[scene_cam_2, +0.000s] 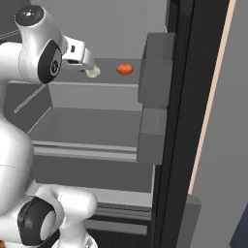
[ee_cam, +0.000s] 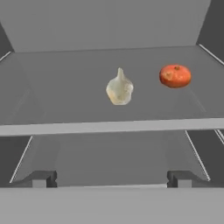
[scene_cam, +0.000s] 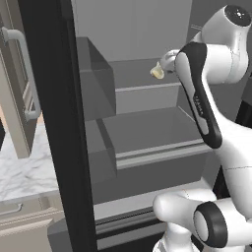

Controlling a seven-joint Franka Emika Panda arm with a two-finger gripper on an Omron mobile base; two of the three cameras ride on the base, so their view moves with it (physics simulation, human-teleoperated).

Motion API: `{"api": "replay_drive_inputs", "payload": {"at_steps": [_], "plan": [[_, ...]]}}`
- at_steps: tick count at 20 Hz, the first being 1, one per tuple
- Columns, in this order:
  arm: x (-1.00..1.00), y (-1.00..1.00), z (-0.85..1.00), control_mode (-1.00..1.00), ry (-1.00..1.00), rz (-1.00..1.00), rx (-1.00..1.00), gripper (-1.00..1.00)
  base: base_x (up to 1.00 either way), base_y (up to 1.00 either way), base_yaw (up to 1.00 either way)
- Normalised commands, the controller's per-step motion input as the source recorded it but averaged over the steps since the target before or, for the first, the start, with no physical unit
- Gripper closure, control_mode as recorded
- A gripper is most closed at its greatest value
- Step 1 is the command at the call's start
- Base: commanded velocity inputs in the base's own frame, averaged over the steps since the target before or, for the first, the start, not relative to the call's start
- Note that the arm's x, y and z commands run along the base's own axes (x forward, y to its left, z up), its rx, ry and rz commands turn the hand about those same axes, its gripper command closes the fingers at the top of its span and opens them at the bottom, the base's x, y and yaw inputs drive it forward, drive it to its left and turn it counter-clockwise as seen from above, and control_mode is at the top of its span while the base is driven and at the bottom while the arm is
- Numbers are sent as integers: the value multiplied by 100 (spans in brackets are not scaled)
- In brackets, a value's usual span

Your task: Retrieve the bottle and the shaker from the cabinet and place them next to the mixing bowl on the counter. Then add garlic from the fridge to the mixing bowl.

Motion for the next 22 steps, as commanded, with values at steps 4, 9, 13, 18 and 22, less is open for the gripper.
{"api": "replay_drive_inputs", "payload": {"at_steps": [4,9,13,18,22], "plan": [[95,-6,-25,-100,5,0,-4,-100,0,0,0],[81,-17,-8,-100,4,1,0,-100,0,0,0],[35,-4,-24,-100,0,0,0,-100,0,0,0],[28,1,-17,-100,2,4,0,-100,0,0,0],[21,7,-10,-100,1,9,0,-100,0,0,0]]}}
